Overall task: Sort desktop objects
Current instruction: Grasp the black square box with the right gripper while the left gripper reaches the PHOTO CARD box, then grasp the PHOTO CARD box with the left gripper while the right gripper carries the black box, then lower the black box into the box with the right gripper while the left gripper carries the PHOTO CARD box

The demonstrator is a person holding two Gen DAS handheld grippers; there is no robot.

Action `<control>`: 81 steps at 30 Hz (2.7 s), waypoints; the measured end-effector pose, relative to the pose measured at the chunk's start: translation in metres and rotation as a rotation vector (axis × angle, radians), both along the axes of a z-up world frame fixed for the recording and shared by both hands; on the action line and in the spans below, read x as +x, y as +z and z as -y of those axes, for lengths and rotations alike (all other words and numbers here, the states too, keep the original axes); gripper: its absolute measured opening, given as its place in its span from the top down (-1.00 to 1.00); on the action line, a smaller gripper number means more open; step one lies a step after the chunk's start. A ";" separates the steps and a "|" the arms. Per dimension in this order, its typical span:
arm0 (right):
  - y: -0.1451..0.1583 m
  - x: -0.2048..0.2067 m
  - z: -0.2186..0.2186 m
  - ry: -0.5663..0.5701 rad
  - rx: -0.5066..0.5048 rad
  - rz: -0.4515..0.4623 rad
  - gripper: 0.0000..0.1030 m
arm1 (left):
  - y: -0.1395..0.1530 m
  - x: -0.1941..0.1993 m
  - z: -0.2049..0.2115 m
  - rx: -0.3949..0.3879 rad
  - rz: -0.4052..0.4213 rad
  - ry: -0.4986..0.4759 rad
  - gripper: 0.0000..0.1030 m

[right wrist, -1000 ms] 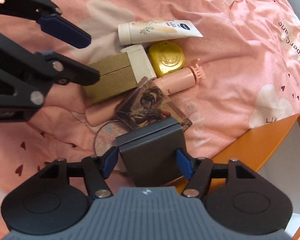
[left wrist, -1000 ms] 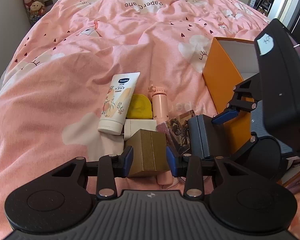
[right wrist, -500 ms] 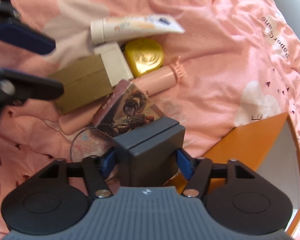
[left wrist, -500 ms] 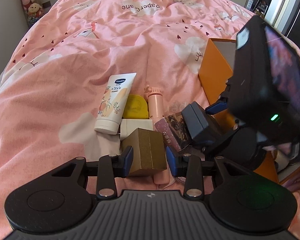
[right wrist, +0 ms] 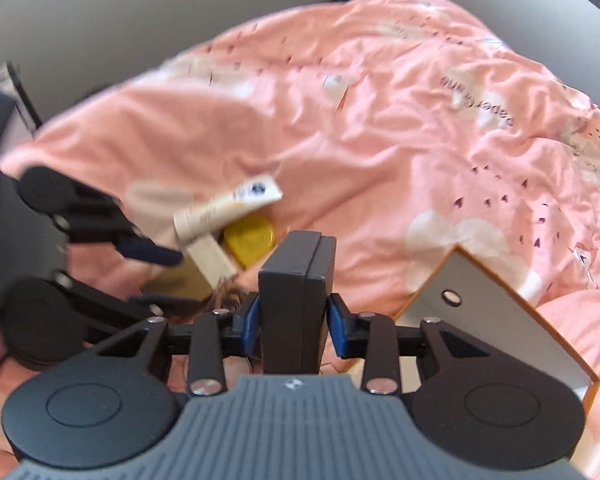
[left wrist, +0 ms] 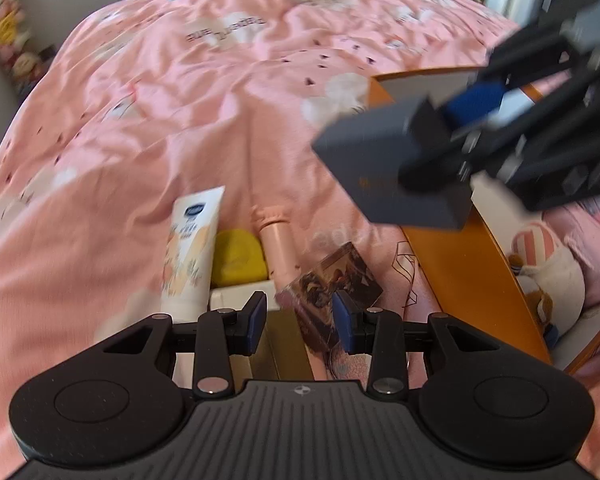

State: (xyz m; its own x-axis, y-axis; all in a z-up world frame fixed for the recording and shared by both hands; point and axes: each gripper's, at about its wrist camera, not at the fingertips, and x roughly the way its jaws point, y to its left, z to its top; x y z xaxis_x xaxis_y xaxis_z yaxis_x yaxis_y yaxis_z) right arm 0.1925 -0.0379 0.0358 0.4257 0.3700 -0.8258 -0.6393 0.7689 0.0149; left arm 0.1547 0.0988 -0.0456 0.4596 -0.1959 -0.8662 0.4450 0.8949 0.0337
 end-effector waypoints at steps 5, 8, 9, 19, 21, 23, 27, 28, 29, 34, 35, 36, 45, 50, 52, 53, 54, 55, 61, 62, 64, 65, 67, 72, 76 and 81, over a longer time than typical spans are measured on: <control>0.020 -0.005 0.054 -0.136 0.088 0.023 0.27 | -0.014 0.017 0.023 0.093 -0.032 -0.159 0.12; 0.014 -0.009 0.082 -0.219 0.081 0.015 0.26 | -0.025 0.028 0.028 0.125 -0.080 -0.208 0.05; 0.006 -0.006 0.092 -0.248 0.078 0.003 0.26 | -0.029 0.033 0.028 0.132 -0.104 -0.213 0.05; -0.045 -0.008 0.145 -0.410 0.138 -0.108 0.26 | -0.062 0.061 0.038 0.209 -0.301 -0.181 -0.11; -0.053 -0.007 0.149 -0.421 0.151 -0.129 0.26 | -0.062 0.063 0.038 0.209 -0.317 -0.144 0.00; -0.060 -0.004 0.152 -0.432 0.167 -0.149 0.26 | -0.058 0.061 0.038 0.202 -0.317 -0.107 0.13; -0.068 0.002 0.153 -0.443 0.201 -0.165 0.26 | -0.047 0.044 0.047 0.205 -0.281 -0.092 0.31; -0.069 0.004 0.152 -0.442 0.206 -0.166 0.26 | -0.046 0.039 0.049 0.207 -0.274 -0.089 0.33; -0.070 0.004 0.151 -0.441 0.210 -0.167 0.26 | -0.044 0.034 0.052 0.208 -0.267 -0.088 0.34; -0.076 0.004 0.150 -0.442 0.234 -0.183 0.26 | -0.041 0.008 0.064 0.192 -0.276 -0.169 0.42; -0.077 0.003 0.149 -0.443 0.238 -0.188 0.26 | -0.044 0.005 0.066 0.191 -0.283 -0.177 0.42; -0.079 0.003 0.149 -0.443 0.240 -0.194 0.26 | -0.047 0.003 0.069 0.203 -0.281 -0.176 0.42; -0.091 0.010 0.145 -0.480 0.279 -0.245 0.26 | -0.067 0.017 0.083 0.185 -0.276 -0.137 0.41; -0.095 0.009 0.139 -0.502 0.286 -0.233 0.26 | -0.069 0.017 0.078 0.125 -0.283 -0.079 0.49; -0.096 0.005 0.138 -0.492 0.283 -0.222 0.25 | -0.068 0.014 0.076 0.112 -0.274 -0.046 0.50; -0.096 0.005 0.138 -0.492 0.283 -0.222 0.25 | -0.067 0.013 0.074 0.105 -0.271 -0.023 0.50; -0.095 0.002 0.137 -0.476 0.264 -0.217 0.25 | -0.066 0.012 0.073 0.096 -0.269 -0.004 0.50; -0.094 0.000 0.137 -0.467 0.253 -0.215 0.25 | -0.065 0.012 0.071 0.087 -0.266 0.015 0.50; -0.092 -0.007 0.139 -0.421 0.217 -0.208 0.29 | -0.042 0.013 0.052 -0.035 -0.234 0.172 0.50; -0.092 -0.008 0.139 -0.414 0.214 -0.208 0.29 | -0.034 0.016 0.048 -0.066 -0.223 0.197 0.50; -0.093 -0.010 0.141 -0.409 0.215 -0.205 0.30 | -0.019 0.016 0.042 -0.118 -0.198 0.238 0.50; -0.092 -0.012 0.142 -0.410 0.225 -0.199 0.31 | -0.012 0.018 0.038 -0.145 -0.180 0.257 0.50; -0.091 -0.014 0.143 -0.416 0.240 -0.190 0.31 | 0.005 0.019 0.034 -0.195 -0.145 0.285 0.50; -0.081 -0.015 0.148 -0.443 0.267 -0.143 0.32 | 0.046 0.016 0.034 -0.314 -0.068 0.295 0.50; -0.076 -0.013 0.154 -0.470 0.284 -0.121 0.32 | 0.071 0.014 0.052 -0.375 -0.024 0.246 0.50; -0.073 -0.013 0.166 -0.527 0.315 -0.104 0.32 | 0.075 0.017 0.092 -0.372 -0.011 0.187 0.50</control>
State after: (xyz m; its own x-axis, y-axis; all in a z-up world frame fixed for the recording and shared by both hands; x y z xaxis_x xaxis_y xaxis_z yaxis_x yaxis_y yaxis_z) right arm 0.1796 -0.2043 -0.0373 0.5403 0.3650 -0.7582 -0.1584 0.9291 0.3343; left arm 0.1719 0.0069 0.0290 0.5085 -0.4103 -0.7570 0.2720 0.9107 -0.3109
